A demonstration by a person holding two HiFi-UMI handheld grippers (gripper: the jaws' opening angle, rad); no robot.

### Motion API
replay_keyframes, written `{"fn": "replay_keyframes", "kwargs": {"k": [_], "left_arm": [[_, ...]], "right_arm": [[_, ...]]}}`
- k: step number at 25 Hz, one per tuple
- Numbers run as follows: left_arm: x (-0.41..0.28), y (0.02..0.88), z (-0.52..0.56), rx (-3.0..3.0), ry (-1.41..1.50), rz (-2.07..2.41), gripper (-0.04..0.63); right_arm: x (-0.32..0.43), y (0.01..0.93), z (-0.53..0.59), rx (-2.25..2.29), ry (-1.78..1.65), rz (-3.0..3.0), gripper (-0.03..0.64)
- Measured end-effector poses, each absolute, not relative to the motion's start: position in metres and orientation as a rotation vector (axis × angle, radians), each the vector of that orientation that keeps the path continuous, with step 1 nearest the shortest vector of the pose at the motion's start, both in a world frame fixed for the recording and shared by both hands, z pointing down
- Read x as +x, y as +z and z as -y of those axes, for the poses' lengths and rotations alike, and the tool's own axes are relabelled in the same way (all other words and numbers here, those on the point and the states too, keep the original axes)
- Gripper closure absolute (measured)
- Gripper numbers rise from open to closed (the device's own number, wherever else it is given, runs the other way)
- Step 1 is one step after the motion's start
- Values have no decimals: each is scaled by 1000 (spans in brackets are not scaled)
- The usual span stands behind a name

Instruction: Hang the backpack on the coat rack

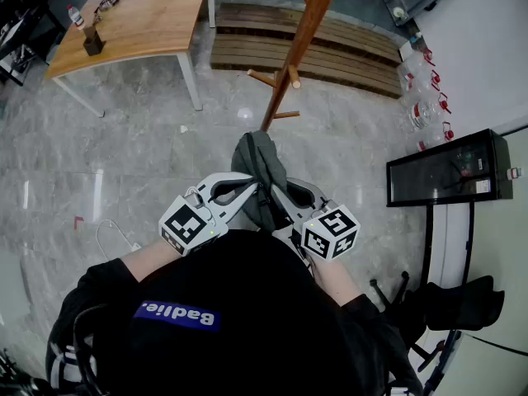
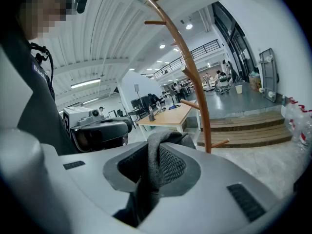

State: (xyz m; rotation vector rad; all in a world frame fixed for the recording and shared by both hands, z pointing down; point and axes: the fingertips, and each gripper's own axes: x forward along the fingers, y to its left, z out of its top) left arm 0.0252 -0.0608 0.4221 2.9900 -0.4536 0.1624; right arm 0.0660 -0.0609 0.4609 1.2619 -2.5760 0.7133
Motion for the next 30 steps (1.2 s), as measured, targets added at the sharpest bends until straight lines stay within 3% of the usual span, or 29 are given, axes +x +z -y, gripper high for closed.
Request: {"fn": "replay_keyframes", "kwargs": {"k": [14,30], "left_arm": [[19,418,61,2995,160,475,588],[8,414,72,2990,121,603,588]], "right_arm": [[58,456,61,1171,673,2607,552],[65,364,98,348,453,2690,552]]}}
